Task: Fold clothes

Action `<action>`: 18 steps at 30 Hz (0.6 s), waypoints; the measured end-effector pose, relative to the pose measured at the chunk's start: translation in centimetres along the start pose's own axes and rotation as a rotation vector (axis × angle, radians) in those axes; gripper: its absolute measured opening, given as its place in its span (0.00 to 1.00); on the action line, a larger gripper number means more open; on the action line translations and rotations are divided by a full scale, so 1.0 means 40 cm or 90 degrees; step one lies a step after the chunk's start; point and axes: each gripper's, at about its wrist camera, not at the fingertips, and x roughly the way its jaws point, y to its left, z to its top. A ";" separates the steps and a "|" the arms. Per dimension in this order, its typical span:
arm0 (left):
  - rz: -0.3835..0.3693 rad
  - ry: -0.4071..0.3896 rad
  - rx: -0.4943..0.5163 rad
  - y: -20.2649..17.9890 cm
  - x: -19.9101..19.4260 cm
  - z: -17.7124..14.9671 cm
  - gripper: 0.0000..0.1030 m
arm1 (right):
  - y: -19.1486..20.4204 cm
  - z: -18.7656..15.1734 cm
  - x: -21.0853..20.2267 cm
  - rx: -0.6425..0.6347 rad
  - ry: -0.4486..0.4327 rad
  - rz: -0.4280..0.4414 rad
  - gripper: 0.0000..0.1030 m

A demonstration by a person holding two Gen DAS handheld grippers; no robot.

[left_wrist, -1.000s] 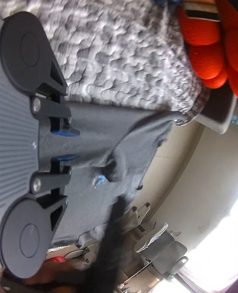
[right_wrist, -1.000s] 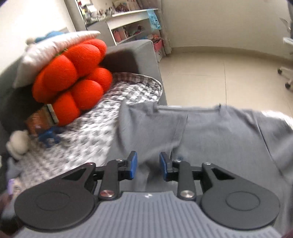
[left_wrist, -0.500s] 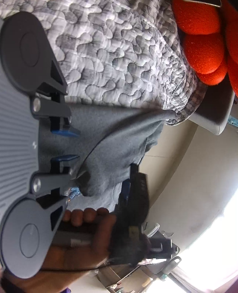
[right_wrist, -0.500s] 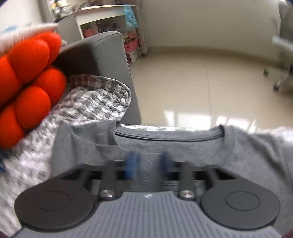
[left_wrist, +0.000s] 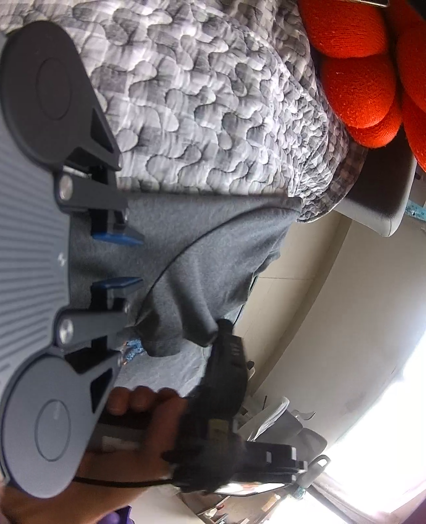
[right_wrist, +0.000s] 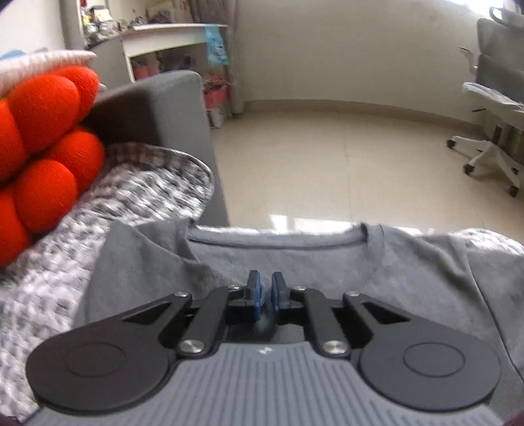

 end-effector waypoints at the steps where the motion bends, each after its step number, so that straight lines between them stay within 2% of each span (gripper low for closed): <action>1: -0.002 0.003 0.000 0.002 -0.001 0.002 0.21 | -0.002 0.005 -0.007 0.003 -0.004 0.000 0.16; 4: -0.011 0.004 -0.007 0.011 -0.013 0.012 0.23 | -0.018 0.011 -0.047 0.010 -0.007 0.022 0.27; 6: -0.018 -0.002 -0.010 0.016 -0.027 0.019 0.26 | -0.025 0.004 -0.072 0.007 0.008 0.049 0.37; 9: -0.021 -0.008 -0.016 0.022 -0.032 0.022 0.27 | -0.043 -0.017 -0.102 0.033 0.042 0.094 0.39; 11: -0.018 -0.002 -0.023 0.026 -0.022 0.019 0.27 | -0.057 -0.036 -0.108 0.074 0.069 0.149 0.39; 13: -0.014 0.007 -0.029 0.027 -0.007 0.015 0.27 | -0.052 -0.054 -0.104 0.086 0.091 0.173 0.34; 14: -0.013 0.007 -0.028 0.026 -0.002 0.013 0.27 | -0.035 -0.062 -0.096 0.067 0.100 0.157 0.14; 15: -0.011 0.006 -0.026 0.024 -0.001 0.010 0.27 | -0.020 -0.069 -0.097 0.040 0.108 0.128 0.09; 18: -0.008 0.006 -0.018 0.022 -0.006 0.011 0.27 | -0.008 -0.075 -0.131 0.022 0.102 0.118 0.09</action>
